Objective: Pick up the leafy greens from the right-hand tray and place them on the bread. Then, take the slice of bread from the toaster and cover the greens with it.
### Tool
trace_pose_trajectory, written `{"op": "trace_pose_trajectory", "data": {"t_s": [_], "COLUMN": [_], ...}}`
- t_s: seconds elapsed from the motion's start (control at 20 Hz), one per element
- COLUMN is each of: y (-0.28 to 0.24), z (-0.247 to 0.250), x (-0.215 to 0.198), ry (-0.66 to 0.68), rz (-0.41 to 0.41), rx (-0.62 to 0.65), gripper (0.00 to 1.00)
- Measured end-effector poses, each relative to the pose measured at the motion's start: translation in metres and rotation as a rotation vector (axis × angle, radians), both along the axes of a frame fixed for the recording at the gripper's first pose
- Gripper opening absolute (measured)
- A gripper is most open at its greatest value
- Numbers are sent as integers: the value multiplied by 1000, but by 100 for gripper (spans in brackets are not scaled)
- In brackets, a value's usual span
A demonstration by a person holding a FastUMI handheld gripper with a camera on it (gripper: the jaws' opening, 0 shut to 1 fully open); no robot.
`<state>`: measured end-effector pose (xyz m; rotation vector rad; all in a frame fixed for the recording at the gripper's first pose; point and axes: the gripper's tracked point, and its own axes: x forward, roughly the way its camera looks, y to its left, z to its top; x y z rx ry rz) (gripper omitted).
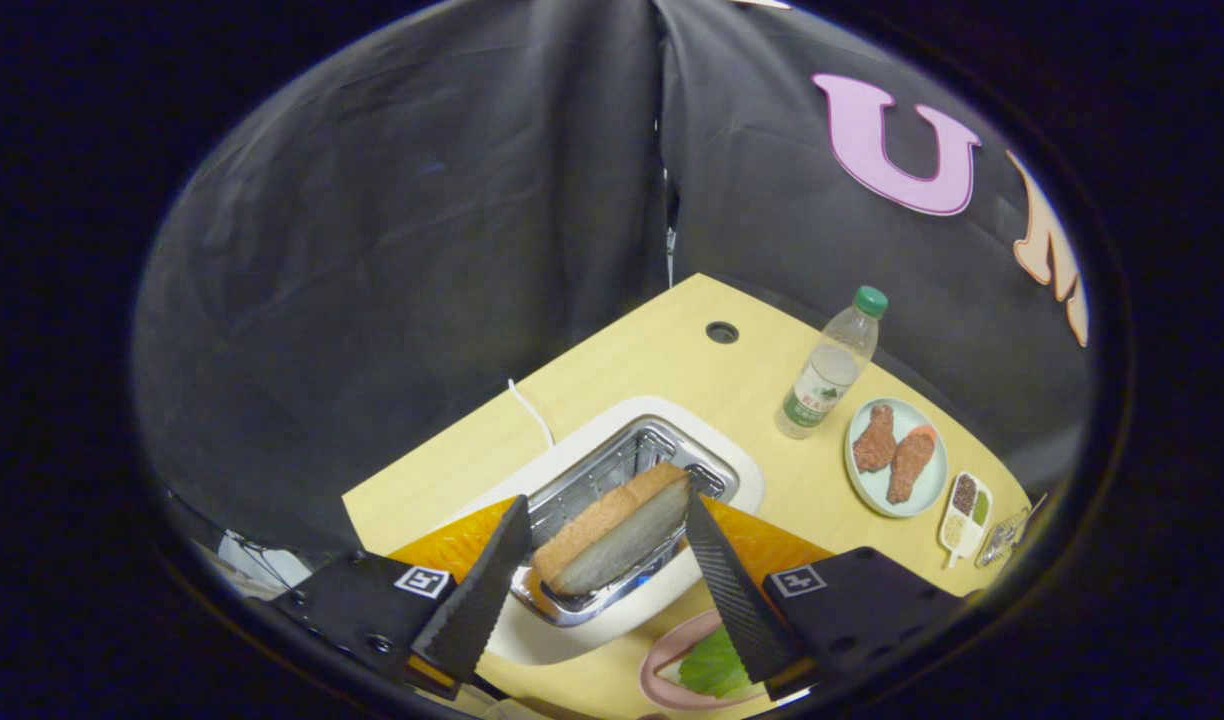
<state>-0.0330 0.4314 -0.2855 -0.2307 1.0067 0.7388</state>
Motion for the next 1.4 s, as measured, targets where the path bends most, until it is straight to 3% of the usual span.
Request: {"op": "trace_pose_trajectory", "data": {"t_s": [0.15, 0.5, 0.6, 1.1, 1.4], "y": [0, -7, -6, -43, -96], "z": [-7, -3, 2, 75, 83], "x": [-5, -15, -13, 5, 8], "ry": [25, 31, 35, -73, -131], "rz": [-2, -7, -54, -201, -319], "rx": [-12, -16, 27, 229, 253], "gripper": [100, 26, 11, 11, 10]}}
